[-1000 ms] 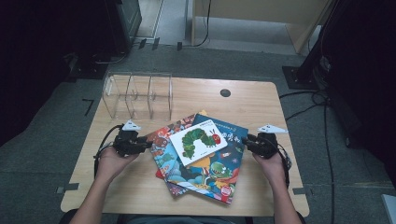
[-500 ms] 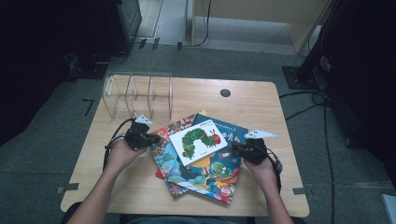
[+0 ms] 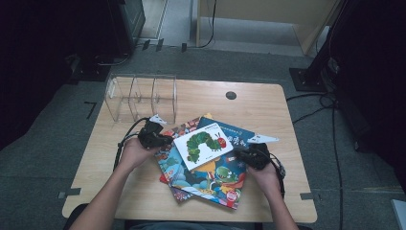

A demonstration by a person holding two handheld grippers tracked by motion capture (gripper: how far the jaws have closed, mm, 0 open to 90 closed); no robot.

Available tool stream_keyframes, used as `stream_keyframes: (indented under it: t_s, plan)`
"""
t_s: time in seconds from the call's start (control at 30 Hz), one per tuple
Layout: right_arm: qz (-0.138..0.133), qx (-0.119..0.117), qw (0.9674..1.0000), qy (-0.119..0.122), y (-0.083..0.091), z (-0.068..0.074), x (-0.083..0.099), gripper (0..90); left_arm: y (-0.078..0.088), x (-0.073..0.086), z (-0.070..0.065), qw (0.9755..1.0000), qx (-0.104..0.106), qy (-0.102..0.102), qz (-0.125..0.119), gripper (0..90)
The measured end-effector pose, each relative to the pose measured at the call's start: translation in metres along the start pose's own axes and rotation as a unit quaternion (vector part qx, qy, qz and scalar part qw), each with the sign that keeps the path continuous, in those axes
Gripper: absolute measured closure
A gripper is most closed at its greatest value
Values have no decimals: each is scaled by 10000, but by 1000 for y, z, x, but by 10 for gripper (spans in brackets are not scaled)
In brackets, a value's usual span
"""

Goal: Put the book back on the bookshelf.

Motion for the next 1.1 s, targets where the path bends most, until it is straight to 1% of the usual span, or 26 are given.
stream_keyframes:
  t_s: [0.03, 0.1, 0.2, 0.23, 0.37, 0.4, 0.47, 0.5, 0.57, 0.6, 0.67, 0.73, 0.77, 0.8, 0.83, 0.87, 0.9, 1.03, 1.07, 1.1]
  plan:
    - [-13, -18, 10000, 17, -1, 0, 0, 900, 0, 0, 0, 10000, 19, 47, -7, 863]
    - [-8, -31, 10000, 43, -2, 1, -1, 900, 0, 1, 0, 10000, 36, 50, 5, 866]
    - [-8, -42, 9999, 120, -5, 3, -2, 900, 1, 1, -2, 10000, 20, 17, 28, 873]
    - [-5, -59, 9999, 119, -5, 1, -3, 900, 3, 2, -3, 10000, 13, -27, 68, 875]
    - [-31, -98, 9999, 73, -6, 0, -3, 900, 4, 5, -6, 10000, 11, -19, 88, 875]
    - [-38, -99, 9999, 77, -6, -1, -3, 900, 6, 6, -8, 9999, 22, -46, 137, 876]
    - [-60, -111, 9999, 102, -7, -1, -4, 900, 7, 8, -10, 9999, 19, -77, 152, 876]
    - [-68, -124, 9998, 110, -8, -2, -5, 900, 8, 9, -11, 9999, 33, -28, 139, 875]
    - [-35, -128, 9998, 124, -10, -2, -7, 900, 10, 12, -12, 9998, 68, -31, 189, 875]
    - [-26, -167, 9998, 106, -11, -2, -8, 900, 12, 15, -15, 9997, 125, 45, 228, 869]
    - [-29, -192, 9998, 97, -12, -1, -8, 900, 14, 17, -16, 9995, 156, 62, 256, 868]
    - [-37, -218, 9996, 166, -14, -1, -10, 900, 16, 20, -20, 9994, 156, 99, 293, 863]
    - [-20, -233, 9996, 171, -15, 0, -11, 900, 17, 21, -21, 9993, 172, 144, 312, 858]
    - [-18, -256, 9995, 193, -16, 0, -11, 900, 18, 23, -22, 9991, 185, 137, 344, 855]
    - [-11, -270, 9994, 195, -17, 0, -12, 900, 19, 24, -23, 9990, 196, 202, 350, 853]
    - [-17, -297, 9993, 206, -19, 0, -14, 900, 22, 27, -25, 9989, 215, 206, 369, 848]
    - [-20, -325, 9993, 203, -20, 0, -14, 900, 22, 27, -25, 9989, 215, 206, 369, 844]
    - [-67, -365, 9990, 237, -23, -1, -16, 900, 27, 30, -27, 9984, 305, 374, 311, 823]
    - [-72, -377, 9990, 241, -24, -1, -16, 900, 28, 30, -27, 9983, 314, 381, 317, 801]
    - [-46, -383, 9990, 230, -25, -1, -17, 900, 28, 30, -27, 9984, 226, 386, 332, 788]
Point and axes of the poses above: each handheld gripper's, and its own axes: y roughly backward along the jaws, x roughly out of its underside, z roughly to its left, the point moved 3 cm from there along -y, roughly forward along the jaws, and after that the axes turned 6 degrees about -x, right-handed, at the moved point
